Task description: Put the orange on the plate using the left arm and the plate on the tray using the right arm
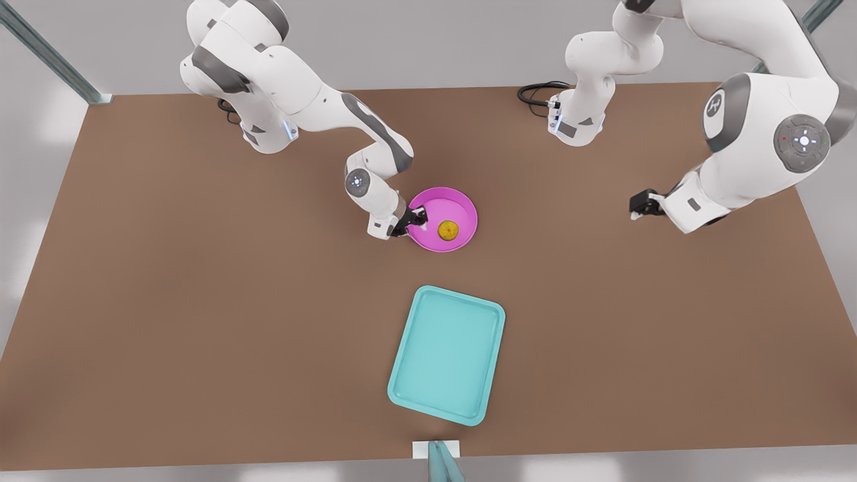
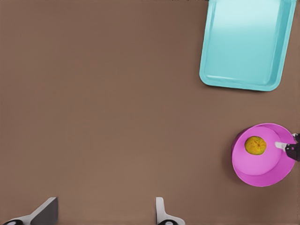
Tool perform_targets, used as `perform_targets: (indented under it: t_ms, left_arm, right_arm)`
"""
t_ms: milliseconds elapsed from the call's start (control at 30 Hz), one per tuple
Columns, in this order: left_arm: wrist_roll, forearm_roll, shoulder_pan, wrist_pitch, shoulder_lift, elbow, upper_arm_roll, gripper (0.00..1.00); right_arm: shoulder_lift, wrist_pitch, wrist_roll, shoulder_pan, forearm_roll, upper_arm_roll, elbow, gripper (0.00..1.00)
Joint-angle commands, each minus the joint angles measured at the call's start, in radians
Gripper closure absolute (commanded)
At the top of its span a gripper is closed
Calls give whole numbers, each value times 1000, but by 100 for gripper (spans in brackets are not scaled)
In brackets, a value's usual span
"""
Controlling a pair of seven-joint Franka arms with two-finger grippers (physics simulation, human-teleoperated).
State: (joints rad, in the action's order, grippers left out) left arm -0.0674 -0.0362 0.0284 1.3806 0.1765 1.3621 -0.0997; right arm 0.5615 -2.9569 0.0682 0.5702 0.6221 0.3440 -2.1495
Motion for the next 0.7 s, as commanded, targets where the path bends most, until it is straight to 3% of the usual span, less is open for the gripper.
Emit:
perform_targets:
  t_ms: [0, 400, 667]
  left_arm:
    - [-3, -50, -1, -29, 3, -5, 2, 0]
    - [-11, -11, -10, -31, -3, -6, 6, 0]
    - [3, -11, -8, -32, 3, -5, 6, 0]
  right_arm:
    - [-2, 6, 16, -1, -1, 0, 0, 49]
    - [-11, 9, 33, -3, -1, 1, 11, 79]
    - [-29, 13, 24, -13, 1, 1, 50, 79]
